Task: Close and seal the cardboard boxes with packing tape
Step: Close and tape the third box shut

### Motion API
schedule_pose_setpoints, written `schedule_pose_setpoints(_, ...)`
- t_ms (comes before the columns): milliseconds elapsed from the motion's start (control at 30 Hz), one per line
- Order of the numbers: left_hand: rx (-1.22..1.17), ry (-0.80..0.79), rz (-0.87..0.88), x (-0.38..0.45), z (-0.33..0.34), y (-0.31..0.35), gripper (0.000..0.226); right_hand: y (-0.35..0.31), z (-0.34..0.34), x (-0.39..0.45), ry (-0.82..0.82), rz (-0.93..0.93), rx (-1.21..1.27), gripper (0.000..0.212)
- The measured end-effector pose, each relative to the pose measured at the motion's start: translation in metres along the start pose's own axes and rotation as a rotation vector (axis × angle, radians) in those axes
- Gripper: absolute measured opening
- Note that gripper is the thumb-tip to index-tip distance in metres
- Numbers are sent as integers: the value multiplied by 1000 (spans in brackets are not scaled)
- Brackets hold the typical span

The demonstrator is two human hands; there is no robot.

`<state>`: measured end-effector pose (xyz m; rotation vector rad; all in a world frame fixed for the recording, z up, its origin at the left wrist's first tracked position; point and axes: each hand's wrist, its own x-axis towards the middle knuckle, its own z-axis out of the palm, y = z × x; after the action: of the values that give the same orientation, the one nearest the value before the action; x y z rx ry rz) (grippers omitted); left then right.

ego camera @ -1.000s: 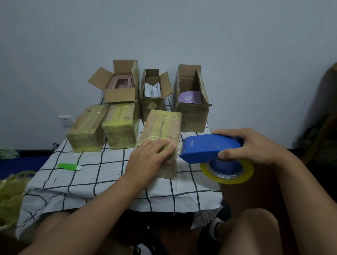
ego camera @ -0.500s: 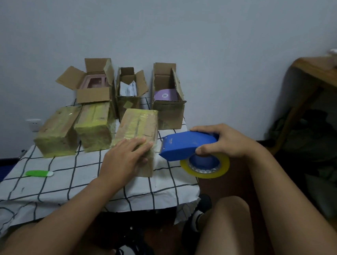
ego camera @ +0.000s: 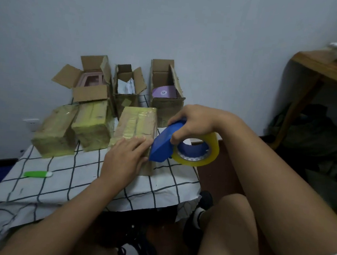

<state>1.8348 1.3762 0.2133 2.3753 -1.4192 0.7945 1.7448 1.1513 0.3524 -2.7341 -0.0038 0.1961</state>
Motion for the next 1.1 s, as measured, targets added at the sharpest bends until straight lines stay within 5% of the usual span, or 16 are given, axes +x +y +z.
schedule_pose_setpoints(233,-6,-57,-46,-2,-9,1,60,-6,23,9,-81,139,-255,56)
schedule_pose_setpoints(400,-179,-192,-203,1,-19,6,60,15,37,-7,288,253,-41,59)
schedule_pose_setpoints(600,-338,-147,-359,9,-12,6,51,10,91,3,739,407,492,70)
schedule_pose_setpoints(767,-302,-200,-313,10,-15,0,42,-3,133,23,905,470,724,74)
schedule_pose_setpoints(1100,-84,-147,-90,-6,-6,5,57,-12,180,33,964,496,695,74)
